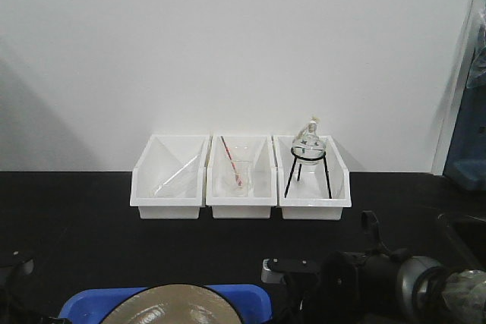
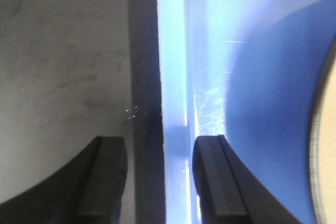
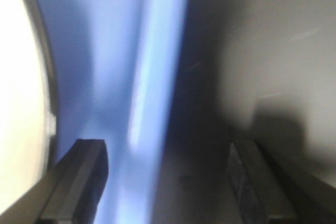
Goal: Place disk in tray to left cabinet
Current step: 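Close both grippers on the blue tray's side rims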
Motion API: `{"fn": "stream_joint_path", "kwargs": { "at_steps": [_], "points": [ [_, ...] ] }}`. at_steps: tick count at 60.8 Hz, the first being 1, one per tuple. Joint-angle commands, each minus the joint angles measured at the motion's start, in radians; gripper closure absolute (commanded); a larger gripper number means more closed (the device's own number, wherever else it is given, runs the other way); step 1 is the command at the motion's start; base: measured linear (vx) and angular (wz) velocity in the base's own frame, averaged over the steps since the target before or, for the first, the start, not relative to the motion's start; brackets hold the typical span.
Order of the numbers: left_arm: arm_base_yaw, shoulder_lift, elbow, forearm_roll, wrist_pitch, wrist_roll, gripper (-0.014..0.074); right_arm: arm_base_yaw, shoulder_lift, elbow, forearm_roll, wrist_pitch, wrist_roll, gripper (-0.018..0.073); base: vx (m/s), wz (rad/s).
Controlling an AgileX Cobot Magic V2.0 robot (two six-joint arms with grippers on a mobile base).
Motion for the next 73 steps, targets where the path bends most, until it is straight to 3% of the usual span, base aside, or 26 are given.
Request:
{"fn": "stream_joint_path", "kwargs": {
  "at_steps": [1, 12, 34, 49, 61, 73],
  "points": [
    [-0.007, -0.019, -0.030, -0.047, -0.022, 0.011, 0.0163, 0.002, -0.031, -0.036, 0.028, -0.039, -0.008, 0.0027, 0.00, 0.00],
    [-0.007, 0.007, -0.030, -0.079, -0.037, 0.027, 0.0163, 0.002, 0.008, -0.095, 0.072, -0.009, -0.008, 0.0064, 0.00, 0.00],
    [-0.007, 0.073, -0.030, -0.090, -0.072, 0.046, 0.0163, 0.002, 0.086, -0.199, 0.087, 0.120, -0.008, 0.0225, 0.00, 0.00],
    [-0.007, 0.123, -0.030, -0.176, -0.078, 0.083, 0.0198, 0.001, 0.089, -0.197, 0.087, 0.192, -0.006, 0.0407, 0.00, 0.00],
    [-0.007, 0.138, -0.030, -0.278, -0.029, 0.201, 0.0288, 0.001, 0.089, -0.197, 0.092, 0.212, 0.000, 0.0572, 0.00, 0.00],
    [-0.007, 0.137, -0.030, -0.335, 0.051, 0.209, 0.0462, -0.002, 0.087, -0.199, 0.135, 0.215, 0.000, 0.0569, 0.00, 0.00]
  ]
}}
